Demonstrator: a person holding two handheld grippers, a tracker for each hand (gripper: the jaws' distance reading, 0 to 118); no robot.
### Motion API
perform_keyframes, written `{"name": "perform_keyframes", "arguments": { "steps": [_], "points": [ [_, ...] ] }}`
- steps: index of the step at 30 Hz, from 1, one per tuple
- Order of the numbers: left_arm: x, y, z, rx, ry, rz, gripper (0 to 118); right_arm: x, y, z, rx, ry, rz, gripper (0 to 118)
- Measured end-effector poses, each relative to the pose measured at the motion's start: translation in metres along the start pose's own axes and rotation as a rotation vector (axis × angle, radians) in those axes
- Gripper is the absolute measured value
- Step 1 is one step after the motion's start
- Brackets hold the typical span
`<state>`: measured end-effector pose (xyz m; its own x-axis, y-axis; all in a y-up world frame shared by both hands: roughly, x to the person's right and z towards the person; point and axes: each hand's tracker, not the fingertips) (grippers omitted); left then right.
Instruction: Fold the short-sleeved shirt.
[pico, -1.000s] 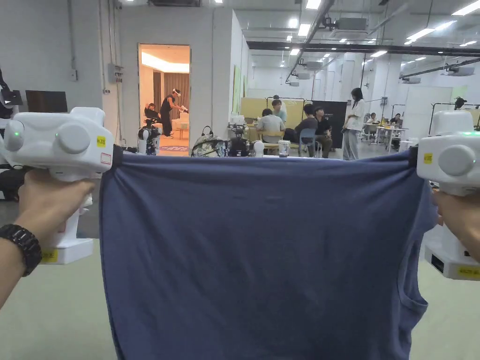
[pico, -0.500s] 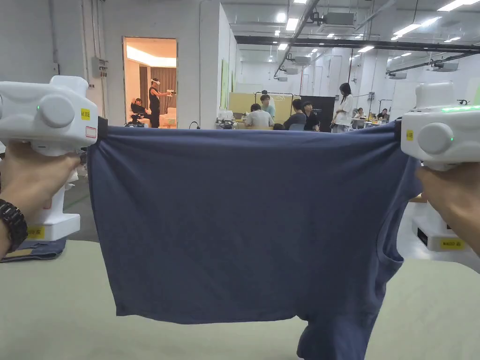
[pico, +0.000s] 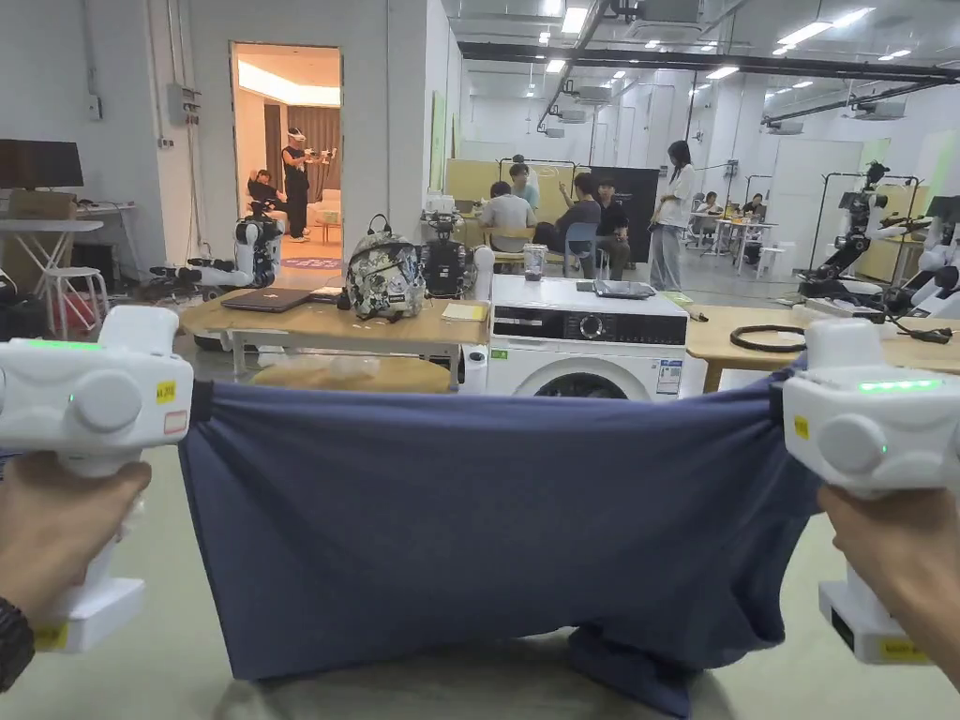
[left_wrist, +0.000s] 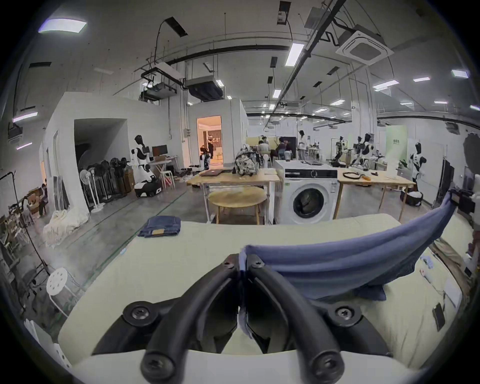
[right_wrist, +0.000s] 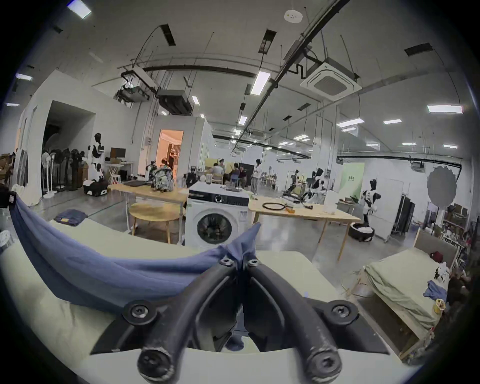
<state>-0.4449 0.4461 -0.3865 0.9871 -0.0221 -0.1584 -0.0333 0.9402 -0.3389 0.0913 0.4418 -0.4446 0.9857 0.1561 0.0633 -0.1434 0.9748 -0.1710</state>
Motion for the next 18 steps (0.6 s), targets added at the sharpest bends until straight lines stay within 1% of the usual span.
{"name": "perform_keyframes", "arguments": {
  "steps": [3, 7, 13, 18],
  "points": [
    [0.000, -0.022, 0.021, 0.005, -0.015, 0.013, 0, 0.008, -0.020, 0.025, -0.013, 0.006, -0.016, 1],
    [-0.002, -0.048, 0.047, 0.006, -0.027, 0.010, 0, 0.013, -0.042, 0.062, -0.023, 0.008, -0.005, 1],
    [-0.006, -0.090, 0.094, 0.013, -0.049, 0.021, 0, 0.020, -0.077, 0.118, -0.056, 0.019, -0.014, 1],
    [-0.005, -0.141, 0.138, -0.002, -0.068, 0.033, 0, 0.022, -0.115, 0.160, -0.091, 0.035, -0.002, 1]
  ]
}}
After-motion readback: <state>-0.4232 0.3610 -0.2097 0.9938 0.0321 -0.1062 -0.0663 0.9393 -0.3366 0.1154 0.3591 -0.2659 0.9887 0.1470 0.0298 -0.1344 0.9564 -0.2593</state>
